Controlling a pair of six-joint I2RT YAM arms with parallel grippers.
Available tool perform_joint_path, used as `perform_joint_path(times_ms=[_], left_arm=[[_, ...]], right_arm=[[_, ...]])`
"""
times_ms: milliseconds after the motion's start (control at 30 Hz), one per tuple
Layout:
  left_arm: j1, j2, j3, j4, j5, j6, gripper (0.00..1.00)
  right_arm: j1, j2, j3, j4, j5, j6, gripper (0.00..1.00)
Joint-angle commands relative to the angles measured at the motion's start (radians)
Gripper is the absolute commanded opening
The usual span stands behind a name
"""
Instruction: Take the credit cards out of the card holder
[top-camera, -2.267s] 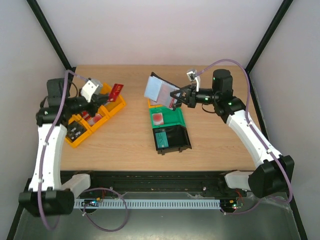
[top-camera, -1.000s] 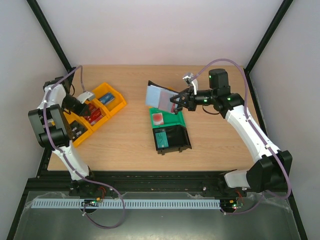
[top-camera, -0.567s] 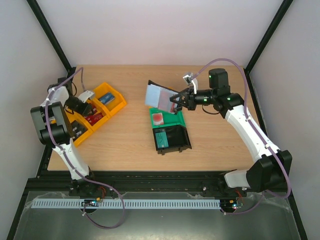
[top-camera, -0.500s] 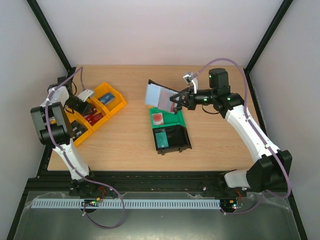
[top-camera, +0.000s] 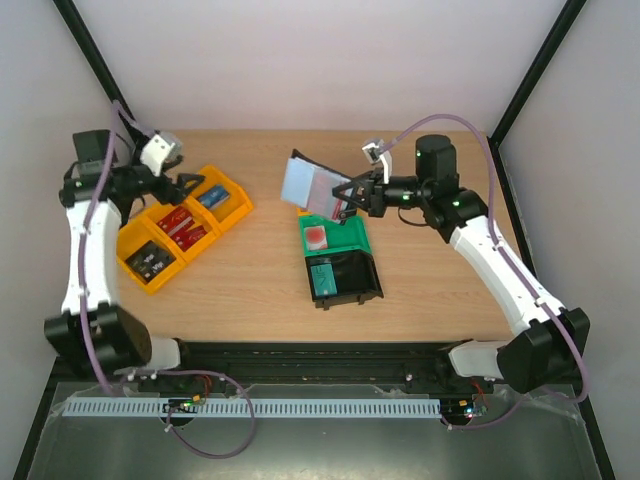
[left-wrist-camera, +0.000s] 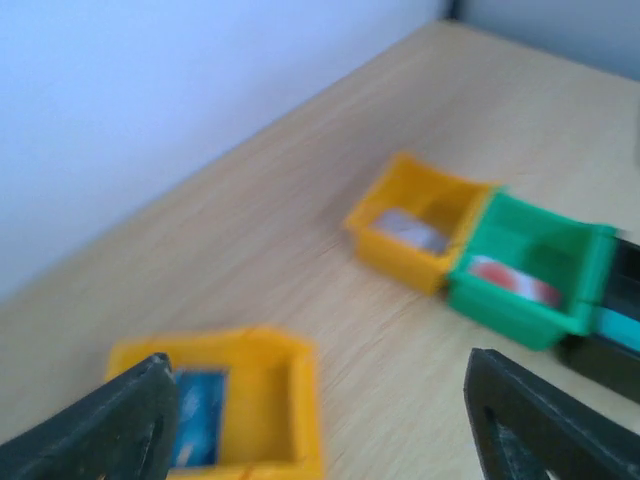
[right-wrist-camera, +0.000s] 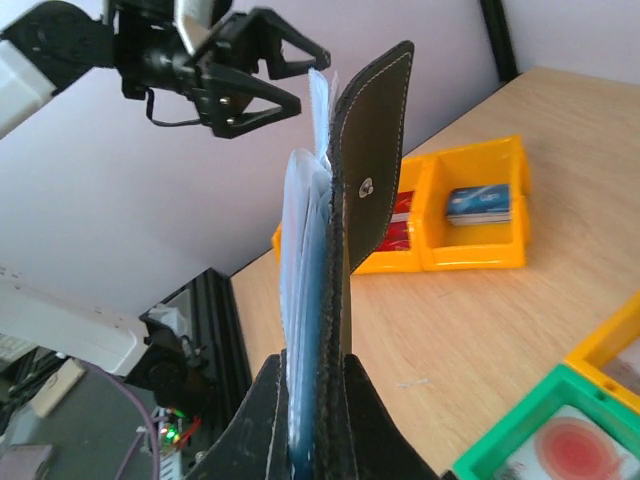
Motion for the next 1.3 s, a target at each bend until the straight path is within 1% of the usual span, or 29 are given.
perform_joint_path(times_ms=[0,33,67,133,167,200,267,367,433,600,633,667,700,733,767,800,867,900,967,1033,1133,1200,1267], left_arm=[[-0.187,-0.189,-0.090,-0.046,0.228,-0.064,0.91],[-0.241,-0.226,-0.117,-0.053,0.235,-0.081,0.98],[-0.289,-0.267,-0.153,-0.026,0.241,-0.136,0.99],[-0.373,-0.353,-0.264,0.159,0.222,-0.401,0.99],[-0.395,-0.396,-0.321,0.260,0.201,-0.532,0.99],[-0.411,-0.425,-0.371,0.329,0.203,-0.614,0.99],[-0.434,-0.472,-0.442,0.416,0.242,-0.706,0.99],[-0.454,-0.519,-0.520,0.492,0.287,-0.799,0.99],[-0.476,-0.545,-0.556,0.539,0.318,-0.861,0.99],[-0.508,-0.579,-0.608,0.668,0.363,-0.995,0.98],[-0.511,-0.584,-0.619,0.710,0.396,-1.025,0.93],[-0.515,-0.590,-0.629,0.748,0.424,-1.048,0.82],[-0.520,-0.596,-0.631,0.745,0.430,-1.044,0.57],[-0.521,-0.603,-0.628,0.717,0.411,-1.027,0.28],[-0.520,-0.607,-0.622,0.678,0.378,-1.008,0.06],[-0.515,-0.610,-0.621,0.656,0.377,-0.996,0.03],[-0.510,-0.623,-0.619,0.664,0.426,-0.999,0.02],[-0.504,-0.632,-0.613,0.664,0.426,-1.003,0.02],[-0.488,-0.643,-0.596,0.664,0.427,-1.004,0.02],[-0.476,-0.649,-0.587,0.684,0.423,-1.019,0.02],[-0.464,-0.651,-0.585,0.727,0.428,-1.049,0.02],[-0.462,-0.651,-0.582,0.748,0.435,-1.058,0.02],[-0.463,-0.650,-0.581,0.756,0.440,-1.060,0.02]], right_arm=[[0.091,-0.038,0.029,0.051,0.036,0.031,0.02],[0.112,-0.037,0.029,0.054,0.036,0.033,0.02],[0.131,-0.038,0.027,0.060,0.038,0.041,0.02],[0.168,-0.043,0.014,0.074,0.038,0.049,0.02],[0.186,-0.048,0.006,0.083,0.034,0.054,0.02],[0.204,-0.055,-0.013,0.094,0.028,0.057,0.02],[0.242,-0.063,-0.039,0.112,0.013,0.073,0.02],[0.285,-0.077,-0.075,0.152,-0.016,0.118,0.02],[0.306,-0.084,-0.089,0.171,-0.035,0.145,0.02],[0.355,-0.094,-0.106,0.213,-0.003,0.186,0.02],[0.365,-0.095,-0.114,0.238,0.003,0.202,0.02],[0.371,-0.093,-0.123,0.262,0.010,0.219,0.02],[0.375,-0.089,-0.130,0.280,0.015,0.230,0.01],[0.376,-0.084,-0.135,0.289,0.022,0.234,0.02],[0.376,-0.078,-0.134,0.294,0.028,0.233,0.02],[0.375,-0.075,-0.128,0.294,0.029,0.226,0.07],[0.375,-0.081,-0.111,0.276,0.025,0.174,0.32],[0.373,-0.092,-0.106,0.262,0.033,0.135,0.40],[0.366,-0.128,-0.124,0.270,0.059,0.094,0.51],[0.358,-0.147,-0.144,0.292,0.061,0.089,0.54],[0.343,-0.149,-0.138,0.255,0.063,0.072,0.54],[0.340,-0.150,-0.138,0.234,0.085,0.067,0.50],[0.339,-0.148,-0.150,0.249,0.092,0.085,0.44]])
